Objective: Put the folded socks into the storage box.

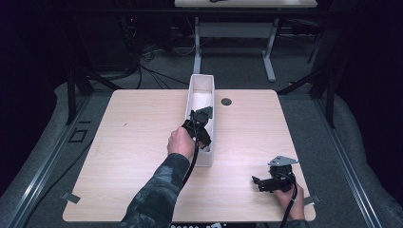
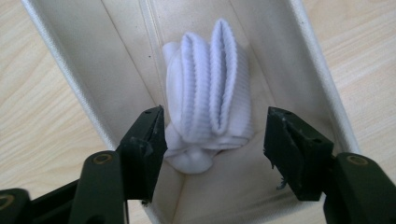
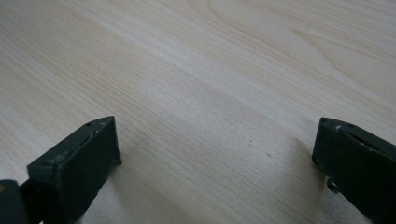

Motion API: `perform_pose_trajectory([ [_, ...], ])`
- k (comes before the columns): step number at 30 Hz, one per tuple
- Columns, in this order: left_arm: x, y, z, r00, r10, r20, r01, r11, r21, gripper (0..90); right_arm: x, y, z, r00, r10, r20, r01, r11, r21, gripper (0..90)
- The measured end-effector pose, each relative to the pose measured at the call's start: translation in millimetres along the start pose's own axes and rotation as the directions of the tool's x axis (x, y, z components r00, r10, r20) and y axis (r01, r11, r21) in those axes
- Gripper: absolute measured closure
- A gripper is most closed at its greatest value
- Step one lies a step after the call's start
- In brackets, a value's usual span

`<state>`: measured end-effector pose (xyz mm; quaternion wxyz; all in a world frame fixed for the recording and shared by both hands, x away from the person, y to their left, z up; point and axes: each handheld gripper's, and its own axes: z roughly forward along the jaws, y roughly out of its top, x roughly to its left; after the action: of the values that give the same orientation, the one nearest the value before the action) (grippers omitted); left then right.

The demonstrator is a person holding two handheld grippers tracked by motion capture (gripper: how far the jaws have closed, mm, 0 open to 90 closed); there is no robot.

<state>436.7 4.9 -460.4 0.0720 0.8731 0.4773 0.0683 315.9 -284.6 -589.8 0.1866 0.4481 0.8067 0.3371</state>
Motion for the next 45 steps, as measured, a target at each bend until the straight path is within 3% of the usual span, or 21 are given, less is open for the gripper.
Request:
perform_pose_trajectory([
  [9, 2.5, -3.8, -10.2, 0.9997, 0.022, 0.012, -0.022, 0.9997, -0.012, 26.3, 0.1, 0.0, 0.0, 1.0, 0.001, 0.001, -0.001, 1.0, 0.001, 0.2],
  [14, 6.7, -7.6, -18.9, 0.9986, 0.032, 0.043, -0.03, 0.9987, -0.042, 21.4, 0.0, 0.0, 0.0, 1.0, 0.0, 0.002, 0.0, 1.0, 0.0, 0.2],
  [23, 12.1, -15.9, -30.3, 0.9975, 0.035, 0.062, -0.03, 0.9963, -0.081, 14.7, 0.0, 0.0, -0.1, 1.0, 0.0, 0.002, 0.0, 1.0, 0.0, 0.3],
  [32, 20.7, -27.3, -39.4, 0.9964, 0.033, 0.078, -0.023, 0.9927, -0.119, 2.5, -0.1, -0.1, -0.2, 1.0, -0.002, 0.004, 0.002, 1.0, 0.001, 0.3],
  [40, 27.1, -38.4, -44.2, 0.995, 0.034, 0.094, -0.018, 0.9862, -0.164, 0.2, 0.0, -0.1, -0.2, 1.0, 0.0, 0.002, 0.0, 1.0, 0.001, 0.3],
  [45, 31.7, -51.2, -49.3, 0.9933, 0.04, 0.109, -0.017, 0.9781, -0.207, 0.2, -0.1, 0.0, -0.1, 1.0, 0.0, 0.001, 0.0, 1.0, -0.001, 0.3],
])
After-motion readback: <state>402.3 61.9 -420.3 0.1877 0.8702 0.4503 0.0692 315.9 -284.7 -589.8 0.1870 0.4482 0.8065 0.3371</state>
